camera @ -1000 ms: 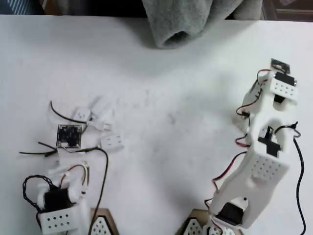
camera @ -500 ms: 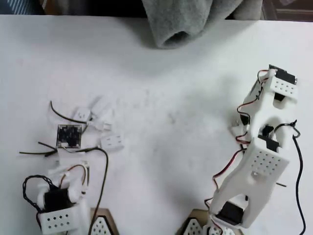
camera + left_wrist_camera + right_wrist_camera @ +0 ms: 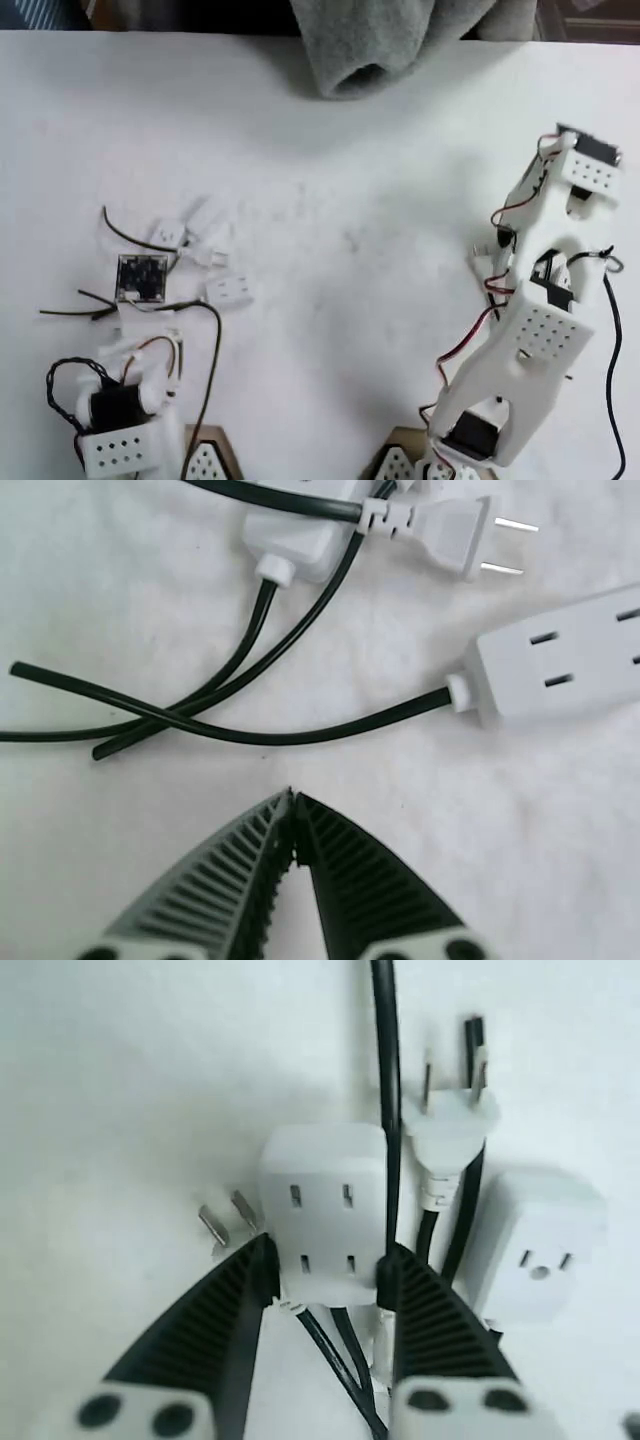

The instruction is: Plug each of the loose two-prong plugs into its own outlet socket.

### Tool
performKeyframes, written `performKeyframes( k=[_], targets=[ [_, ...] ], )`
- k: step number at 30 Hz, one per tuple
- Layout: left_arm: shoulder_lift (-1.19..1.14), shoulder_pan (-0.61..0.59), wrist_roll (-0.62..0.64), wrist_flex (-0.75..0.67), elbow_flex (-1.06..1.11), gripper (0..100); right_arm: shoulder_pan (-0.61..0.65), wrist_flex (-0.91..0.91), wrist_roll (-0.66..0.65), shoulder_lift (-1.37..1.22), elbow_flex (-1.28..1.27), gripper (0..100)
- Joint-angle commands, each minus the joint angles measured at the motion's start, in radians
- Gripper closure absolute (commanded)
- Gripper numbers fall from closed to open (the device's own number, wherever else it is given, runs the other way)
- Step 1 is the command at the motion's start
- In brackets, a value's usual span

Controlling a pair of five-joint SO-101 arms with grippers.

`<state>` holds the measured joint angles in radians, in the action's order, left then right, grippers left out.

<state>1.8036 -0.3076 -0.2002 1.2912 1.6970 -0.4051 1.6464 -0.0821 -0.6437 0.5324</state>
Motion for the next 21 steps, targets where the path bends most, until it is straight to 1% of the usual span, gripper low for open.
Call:
performKeyframes(
  k=[1,4,8,13,16,18,19,21],
  targets=[
    [0.005,-0.007,-0.003,-0.015,-0.003,98,0.021,0.073,-0.008,0.131,0.190,93.2],
    [0.005,-0.007,-0.003,-0.015,-0.003,98,0.058,0.073,0.015,0.206,0.206,93.2],
    [0.005,-0.007,-0.003,-0.015,-0.003,98,0.150,0.073,0.132,0.255,0.206,93.0],
    [0.005,-0.007,-0.003,-0.015,-0.003,98,0.367,0.061,0.322,0.254,0.213,92.9],
    [0.005,-0.007,-0.003,-0.015,-0.003,98,0.486,0.001,0.440,0.252,0.206,93.0],
    [0.005,-0.007,-0.003,-0.015,-0.003,98,0.524,-0.035,0.473,0.234,0.199,93.1],
    [0.005,-0.007,-0.003,-0.015,-0.003,98,0.533,-0.082,0.528,0.148,0.201,93.1],
    [0.005,-0.007,-0.003,-0.015,-0.003,98,0.533,-0.116,0.585,0.064,0.209,92.9]
  ],
)
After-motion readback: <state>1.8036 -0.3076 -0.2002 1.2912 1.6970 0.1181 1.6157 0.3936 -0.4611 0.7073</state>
